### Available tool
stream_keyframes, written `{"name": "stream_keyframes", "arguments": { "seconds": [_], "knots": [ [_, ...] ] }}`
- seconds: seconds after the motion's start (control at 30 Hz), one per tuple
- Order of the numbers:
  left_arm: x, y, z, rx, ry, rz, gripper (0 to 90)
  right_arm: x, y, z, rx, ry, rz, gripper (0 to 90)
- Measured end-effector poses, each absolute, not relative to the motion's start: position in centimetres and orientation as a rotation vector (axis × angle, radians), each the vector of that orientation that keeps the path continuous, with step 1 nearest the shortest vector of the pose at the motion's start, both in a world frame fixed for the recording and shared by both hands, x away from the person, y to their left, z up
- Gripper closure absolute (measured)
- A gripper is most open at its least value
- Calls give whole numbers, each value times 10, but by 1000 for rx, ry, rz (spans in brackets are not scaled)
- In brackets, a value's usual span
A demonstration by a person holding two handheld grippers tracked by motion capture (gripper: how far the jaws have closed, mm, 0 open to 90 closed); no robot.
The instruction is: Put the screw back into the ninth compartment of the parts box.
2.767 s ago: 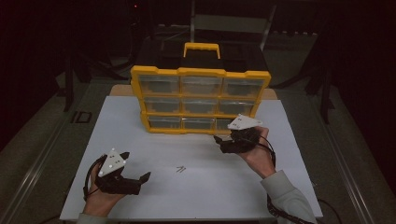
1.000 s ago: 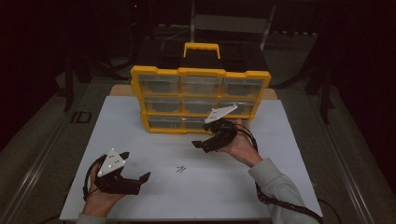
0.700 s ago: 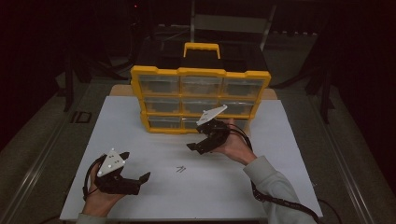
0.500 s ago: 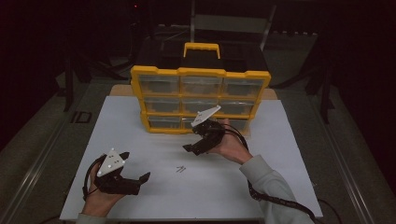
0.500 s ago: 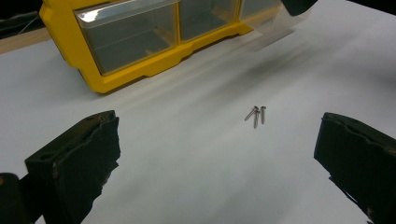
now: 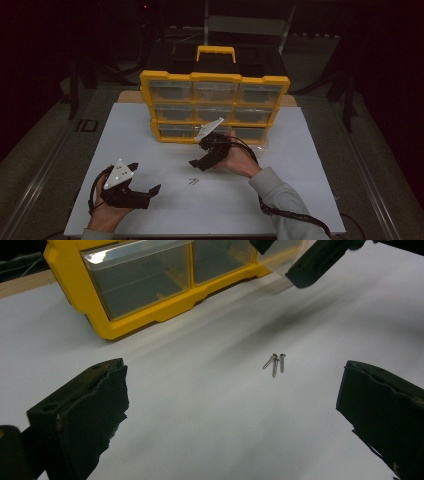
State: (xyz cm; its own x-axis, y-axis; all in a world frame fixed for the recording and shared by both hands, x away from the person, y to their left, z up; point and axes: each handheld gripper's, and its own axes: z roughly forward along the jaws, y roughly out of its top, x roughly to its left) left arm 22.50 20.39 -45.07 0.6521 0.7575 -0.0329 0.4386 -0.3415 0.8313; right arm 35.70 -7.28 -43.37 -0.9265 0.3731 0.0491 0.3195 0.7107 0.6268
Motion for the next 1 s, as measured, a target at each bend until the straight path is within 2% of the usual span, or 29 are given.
{"name": "stream_keyframes", "arguments": {
  "seconds": [1.0],
  "knots": [
    [225,204,-451,1990,931,460,10,347,-50,-483,557,2883,859,263]
  ]
}}
